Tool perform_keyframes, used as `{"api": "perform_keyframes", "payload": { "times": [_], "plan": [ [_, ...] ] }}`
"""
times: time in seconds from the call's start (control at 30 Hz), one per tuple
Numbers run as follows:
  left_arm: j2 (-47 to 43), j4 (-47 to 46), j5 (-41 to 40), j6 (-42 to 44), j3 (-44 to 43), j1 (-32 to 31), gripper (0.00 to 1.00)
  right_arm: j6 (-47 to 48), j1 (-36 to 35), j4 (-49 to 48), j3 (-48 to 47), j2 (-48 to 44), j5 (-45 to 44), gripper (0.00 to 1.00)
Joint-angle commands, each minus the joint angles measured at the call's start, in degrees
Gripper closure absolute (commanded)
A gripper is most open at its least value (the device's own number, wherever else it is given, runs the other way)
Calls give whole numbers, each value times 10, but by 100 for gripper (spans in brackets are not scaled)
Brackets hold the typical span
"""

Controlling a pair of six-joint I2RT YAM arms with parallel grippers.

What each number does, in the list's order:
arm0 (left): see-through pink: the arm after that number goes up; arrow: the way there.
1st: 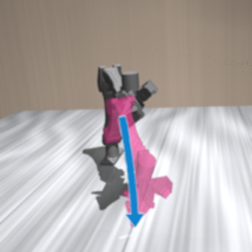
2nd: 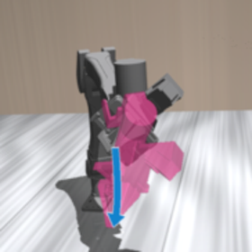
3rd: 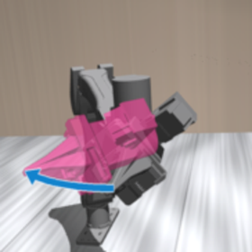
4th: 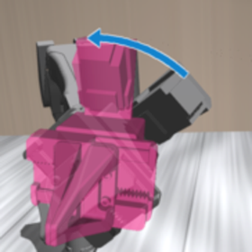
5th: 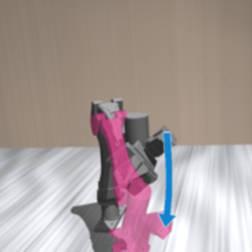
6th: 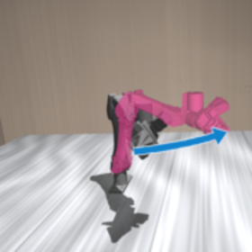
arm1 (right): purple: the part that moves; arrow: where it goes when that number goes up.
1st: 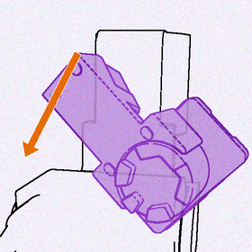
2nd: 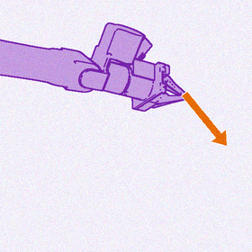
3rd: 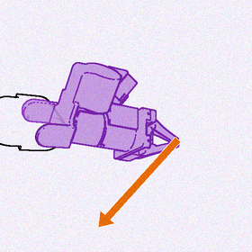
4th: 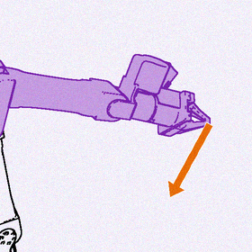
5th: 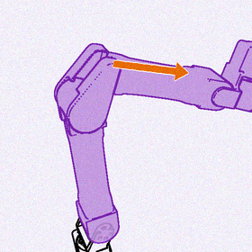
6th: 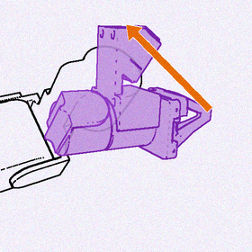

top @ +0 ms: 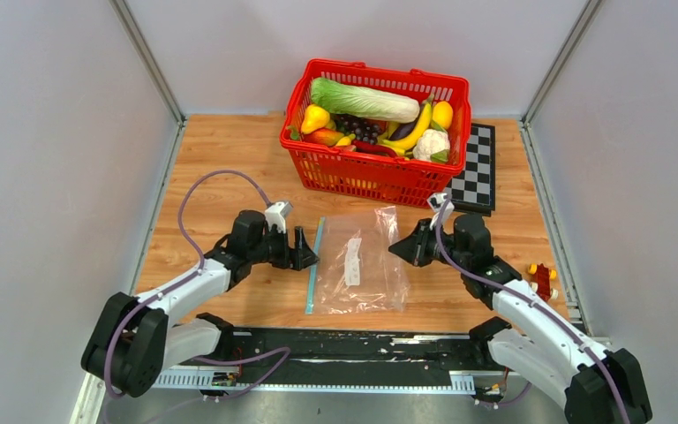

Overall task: Place the food in the zip-top bag and seal the zipper
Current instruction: Pick up the zipper food storage bag at the center of the board, then open the zipper of the food storage bag at the center of the board.

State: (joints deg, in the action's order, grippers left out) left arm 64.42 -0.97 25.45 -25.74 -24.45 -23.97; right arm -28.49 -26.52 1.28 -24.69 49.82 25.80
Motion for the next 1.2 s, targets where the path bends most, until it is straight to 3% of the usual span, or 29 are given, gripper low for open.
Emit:
{"api": "perform_keyframes", "payload": {
  "times": [0.0, 0.2, 0.37, 0.7, 0.83, 1.17],
  "plan": [
    [5, -76, 32, -26, 25, -2, 10, -30, 24, -100, 13, -36, 63, 100],
    [62, -214, 64, -66, 58, -3, 9, -71, 68, -147, 34, -53, 115, 100],
    [161, -401, 115, -120, 74, -2, 10, -75, 73, -146, 33, -53, 126, 100],
    [332, -706, 169, -235, 103, -3, 21, -87, 76, -156, 33, -53, 137, 100],
    [379, -825, 169, -290, 122, -2, 22, -114, 77, -210, 43, -61, 160, 100],
    [351, -836, 184, -298, 135, -2, 20, -173, 79, -291, 52, -106, 194, 100]
  ]
}}
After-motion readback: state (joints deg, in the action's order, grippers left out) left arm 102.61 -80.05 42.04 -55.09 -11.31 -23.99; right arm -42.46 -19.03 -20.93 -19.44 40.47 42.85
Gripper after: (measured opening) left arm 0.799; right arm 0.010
